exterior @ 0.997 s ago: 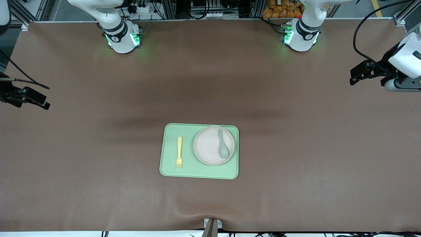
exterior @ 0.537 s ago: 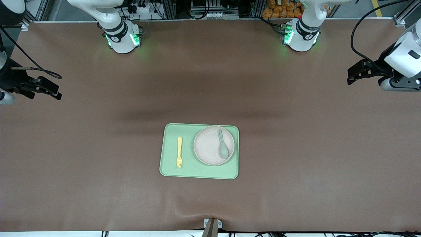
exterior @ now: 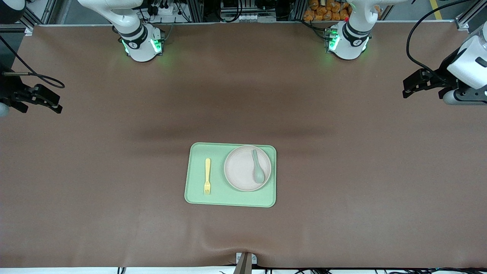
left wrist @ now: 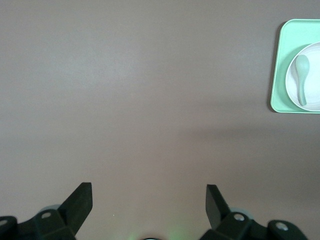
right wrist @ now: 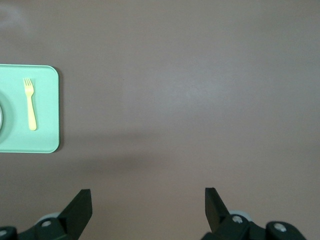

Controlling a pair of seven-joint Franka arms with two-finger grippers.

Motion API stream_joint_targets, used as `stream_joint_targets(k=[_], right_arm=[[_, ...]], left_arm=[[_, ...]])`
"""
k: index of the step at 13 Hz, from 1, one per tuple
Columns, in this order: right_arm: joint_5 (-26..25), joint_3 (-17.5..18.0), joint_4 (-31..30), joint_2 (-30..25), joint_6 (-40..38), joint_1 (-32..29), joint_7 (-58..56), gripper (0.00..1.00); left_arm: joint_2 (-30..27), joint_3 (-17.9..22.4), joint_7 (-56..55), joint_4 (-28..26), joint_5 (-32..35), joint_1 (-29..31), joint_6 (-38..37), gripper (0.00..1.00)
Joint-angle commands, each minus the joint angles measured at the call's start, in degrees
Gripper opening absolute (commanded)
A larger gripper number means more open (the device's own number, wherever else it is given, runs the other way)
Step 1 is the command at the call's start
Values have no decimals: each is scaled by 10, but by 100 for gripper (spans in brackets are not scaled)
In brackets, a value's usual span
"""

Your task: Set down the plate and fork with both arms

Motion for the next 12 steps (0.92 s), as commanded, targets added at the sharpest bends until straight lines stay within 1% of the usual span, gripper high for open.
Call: stream_joint_targets(k=[1, 12], right_arm=[[-10, -2, 15, 2, -8, -2, -11, 100], [-12, 0, 22, 3, -9, 3, -11, 100]], left_arm=[[-12, -6, -14, -1, 7, 2, -5, 100], [-12, -6, -15, -1, 7, 2, -6, 100]])
